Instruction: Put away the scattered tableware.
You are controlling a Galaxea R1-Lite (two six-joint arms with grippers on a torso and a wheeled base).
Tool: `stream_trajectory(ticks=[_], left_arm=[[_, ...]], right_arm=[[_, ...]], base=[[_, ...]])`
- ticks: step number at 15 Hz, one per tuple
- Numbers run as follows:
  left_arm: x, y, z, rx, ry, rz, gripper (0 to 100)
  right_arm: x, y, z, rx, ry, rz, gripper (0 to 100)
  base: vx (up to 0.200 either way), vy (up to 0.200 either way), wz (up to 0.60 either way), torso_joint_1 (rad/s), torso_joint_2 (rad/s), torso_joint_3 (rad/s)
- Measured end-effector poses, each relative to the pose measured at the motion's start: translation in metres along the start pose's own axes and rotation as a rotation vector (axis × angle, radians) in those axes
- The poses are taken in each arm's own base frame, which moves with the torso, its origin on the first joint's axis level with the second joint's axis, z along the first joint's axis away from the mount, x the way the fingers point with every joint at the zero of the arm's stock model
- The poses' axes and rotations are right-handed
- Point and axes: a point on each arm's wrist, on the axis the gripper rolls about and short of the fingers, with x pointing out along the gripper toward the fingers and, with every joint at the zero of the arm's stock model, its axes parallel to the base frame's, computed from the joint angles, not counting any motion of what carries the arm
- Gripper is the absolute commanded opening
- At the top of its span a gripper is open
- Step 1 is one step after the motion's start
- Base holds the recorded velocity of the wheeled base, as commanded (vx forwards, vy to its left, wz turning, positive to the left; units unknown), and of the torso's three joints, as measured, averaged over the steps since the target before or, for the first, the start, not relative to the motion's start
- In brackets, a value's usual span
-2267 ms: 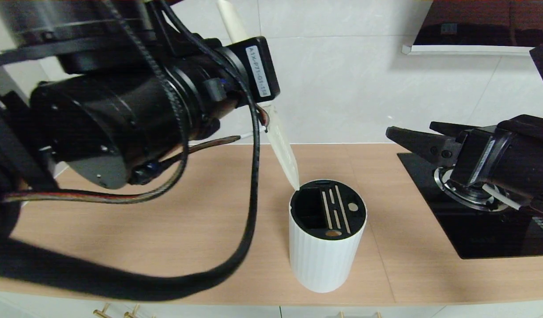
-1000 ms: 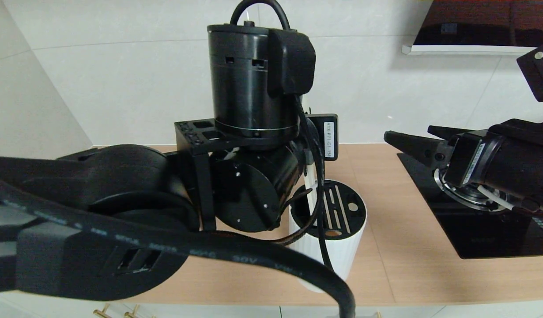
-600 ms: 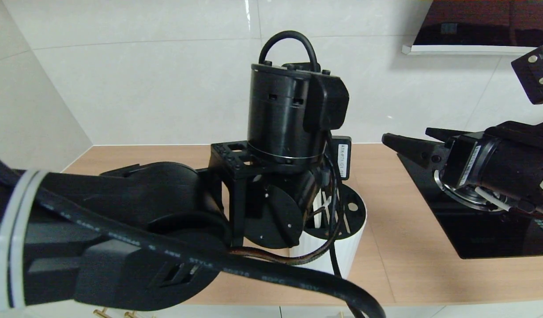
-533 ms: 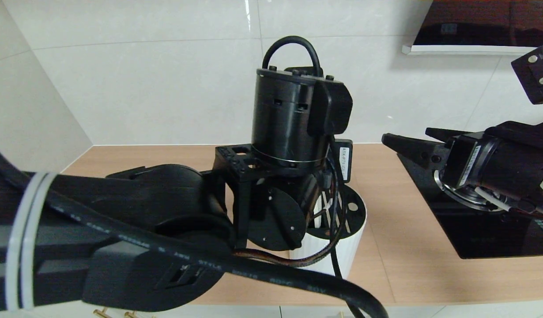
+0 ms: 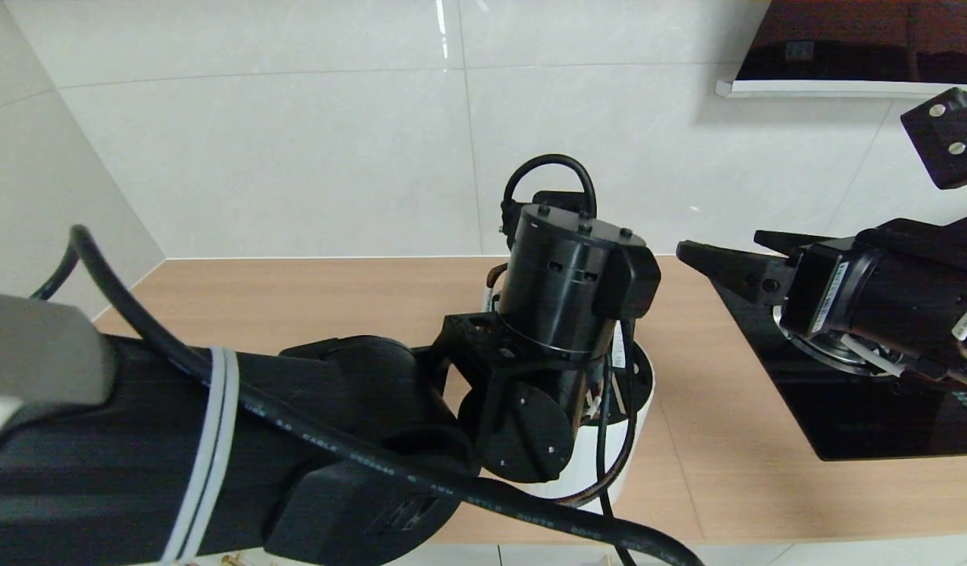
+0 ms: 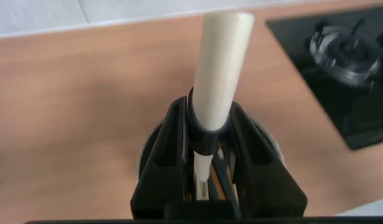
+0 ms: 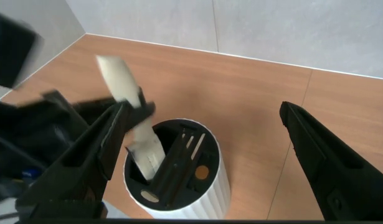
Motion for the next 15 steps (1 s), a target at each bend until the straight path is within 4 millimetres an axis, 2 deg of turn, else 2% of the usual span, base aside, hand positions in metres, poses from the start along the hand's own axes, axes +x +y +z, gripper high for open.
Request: stream_trajectory(ticks=[3, 6, 7, 15], left_arm=[[0.004, 0.0, -0.014, 0.02, 0.035, 0.009, 0], [0.006, 0.0, -0.019, 0.027, 0.046, 0.012, 0], [0.006, 0.001, -0.019, 0.023, 0.047, 0.013, 100], [0.0, 0.002, -0.011, -0.021, 0.028, 0.004, 100]], right_arm=[[0.001, 0.0, -0.001, -0.001, 0.004, -0.001, 100], [0.001, 0.0, -0.001, -0.001, 0.005, -0.001, 100], [0.001, 0.0, -0.001, -0.001, 0.004, -0.001, 100], [0.001, 0.0, -0.001, -0.001, 0.005, -0.001, 100]], base=[[0.0, 0.0, 0.0, 0.0, 0.0, 0.0], [0.0, 0.0, 0.0, 0.0, 0.0, 0.0], [0.0, 0.0, 0.0, 0.0, 0.0, 0.0], [0.0, 0.0, 0.0, 0.0, 0.0, 0.0]])
